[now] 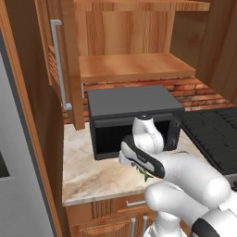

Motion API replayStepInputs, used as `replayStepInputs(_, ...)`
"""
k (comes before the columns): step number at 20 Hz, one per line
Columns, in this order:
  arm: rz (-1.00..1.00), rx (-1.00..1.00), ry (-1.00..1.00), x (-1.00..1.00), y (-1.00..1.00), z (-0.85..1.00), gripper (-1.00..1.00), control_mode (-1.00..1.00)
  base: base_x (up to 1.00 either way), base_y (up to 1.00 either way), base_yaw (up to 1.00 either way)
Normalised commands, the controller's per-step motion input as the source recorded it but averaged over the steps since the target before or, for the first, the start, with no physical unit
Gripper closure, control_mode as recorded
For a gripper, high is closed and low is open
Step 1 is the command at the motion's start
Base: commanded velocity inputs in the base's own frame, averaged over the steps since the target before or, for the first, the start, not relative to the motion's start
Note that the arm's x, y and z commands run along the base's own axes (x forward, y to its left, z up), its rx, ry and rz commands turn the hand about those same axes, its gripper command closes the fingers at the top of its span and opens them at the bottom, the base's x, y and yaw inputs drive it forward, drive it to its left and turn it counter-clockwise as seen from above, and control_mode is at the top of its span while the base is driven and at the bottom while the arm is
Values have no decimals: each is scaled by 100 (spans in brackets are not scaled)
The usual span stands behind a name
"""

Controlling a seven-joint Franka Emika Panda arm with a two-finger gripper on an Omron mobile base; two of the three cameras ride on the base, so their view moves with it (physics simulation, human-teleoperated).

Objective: Retrieve the tupperware from the cabinet, then place the raw meat into the tupperware to avoid contamination.

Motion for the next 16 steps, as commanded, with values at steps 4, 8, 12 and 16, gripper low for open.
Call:
replayStepInputs(4,-8,0,0,-20,-7,29,100,-100,0,0,0)
replayStepInputs(8,-15,1,1,-22,-17,27,100,-100,0,0,0)
replayStepInputs(12,-19,2,4,-16,-23,30,100,-100,0,0,0)
replayStepInputs(16,-21,3,4,-16,-23,37,100,-100,0,0,0)
